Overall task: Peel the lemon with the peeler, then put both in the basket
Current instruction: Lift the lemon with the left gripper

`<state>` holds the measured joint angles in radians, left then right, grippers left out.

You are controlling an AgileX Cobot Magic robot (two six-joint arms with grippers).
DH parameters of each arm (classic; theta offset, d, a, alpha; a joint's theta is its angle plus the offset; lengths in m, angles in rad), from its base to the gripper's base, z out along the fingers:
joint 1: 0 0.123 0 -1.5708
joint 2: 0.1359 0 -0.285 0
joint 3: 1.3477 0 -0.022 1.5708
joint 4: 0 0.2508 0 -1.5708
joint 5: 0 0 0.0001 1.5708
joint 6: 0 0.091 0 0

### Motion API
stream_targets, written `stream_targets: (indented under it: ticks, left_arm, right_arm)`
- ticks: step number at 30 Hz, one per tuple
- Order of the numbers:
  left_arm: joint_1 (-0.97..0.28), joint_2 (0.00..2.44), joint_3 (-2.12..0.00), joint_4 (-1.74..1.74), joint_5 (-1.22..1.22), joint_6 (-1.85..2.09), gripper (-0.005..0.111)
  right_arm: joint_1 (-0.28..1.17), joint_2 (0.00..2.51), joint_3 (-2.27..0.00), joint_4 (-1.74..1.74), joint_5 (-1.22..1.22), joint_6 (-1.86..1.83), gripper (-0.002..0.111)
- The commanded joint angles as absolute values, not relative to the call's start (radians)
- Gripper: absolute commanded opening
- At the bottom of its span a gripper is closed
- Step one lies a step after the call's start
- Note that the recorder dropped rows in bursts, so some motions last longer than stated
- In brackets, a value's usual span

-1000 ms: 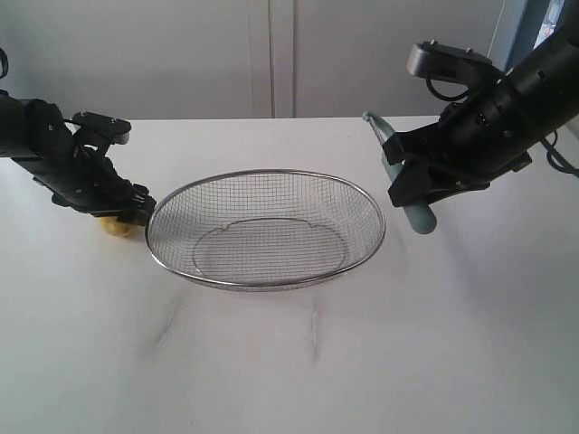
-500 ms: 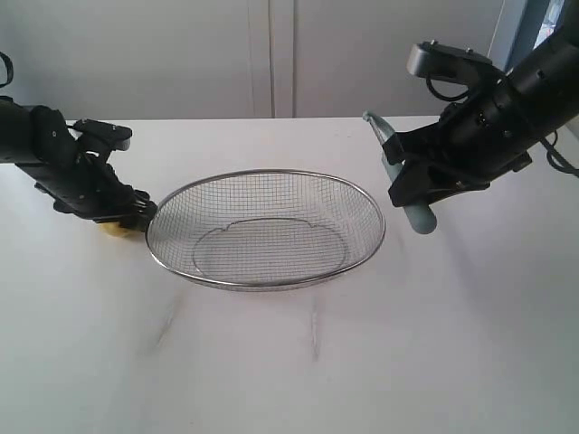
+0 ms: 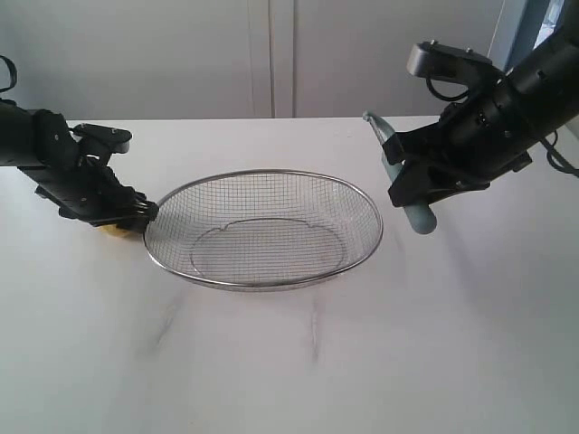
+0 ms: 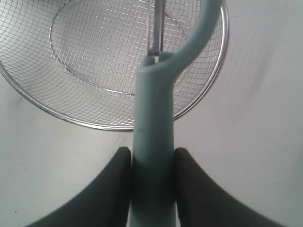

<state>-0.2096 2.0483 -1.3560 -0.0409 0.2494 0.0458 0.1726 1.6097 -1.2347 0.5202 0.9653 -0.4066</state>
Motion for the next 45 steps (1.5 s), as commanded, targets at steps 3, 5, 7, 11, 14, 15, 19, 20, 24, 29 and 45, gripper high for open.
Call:
stream_targets:
  ticks: [3, 5, 7, 11, 14, 15, 19, 20, 24, 29, 45]
  left_arm:
    - [-0.213, 2.022, -1.357, -0.052, 0.281, 0.037, 0.035]
    - [-0.213, 2.005, -1.357, -0.052, 0.283, 0.037, 0.029]
    - [-0.213, 1.982, -1.357, -0.052, 0.284, 0.037, 0.025]
    - [-0.213, 1.932, -1.363, -0.052, 0.293, 0.043, 0.022]
    - [-0.213, 1.888, -1.363, -0.052, 0.305, 0.060, 0.022]
    - [-0.213, 1.871, -1.363, -0.052, 0.312, 0.060, 0.022]
    - [-0.213, 1.808, -1.363, -0.045, 0.362, 0.060, 0.022]
    - [-0.213, 1.790, -1.363, -0.045, 0.376, 0.060, 0.022]
    - [-0.213, 1.692, -1.363, -0.045, 0.449, 0.060, 0.022]
    - [-0.213, 1.582, -1.363, -0.045, 0.575, 0.060, 0.021]
    - [-0.213, 1.501, -1.261, -0.933, 1.133, 1.151, 0.000]
  right_arm:
    - [0.169, 1.600, -1.232, 0.526, 0.962, -0.406, 0.000]
    - [0.169, 1.600, -1.232, 0.526, 0.962, -0.406, 0.000]
    - [0.169, 1.600, -1.232, 0.526, 0.962, -0.406, 0.000]
    - [0.169, 1.600, -1.232, 0.526, 0.962, -0.406, 0.000]
    - [0.169, 1.600, -1.232, 0.526, 0.962, -0.406, 0.000]
    - [0.169, 1.600, -1.232, 0.526, 0.962, -0.406, 0.000]
    - [0.169, 1.600, -1.232, 0.526, 0.962, -0.406, 0.000]
    - [0.169, 1.600, -1.232, 0.526, 0.962, -0.406, 0.000]
    - [0.169, 1.600, -1.232, 0.526, 0.962, -0.406, 0.000]
    - [0.169, 1.600, -1.232, 0.526, 0.962, -0.406, 0.000]
    - [0.169, 1.600, -1.232, 0.526, 0.962, -0.406, 0.000]
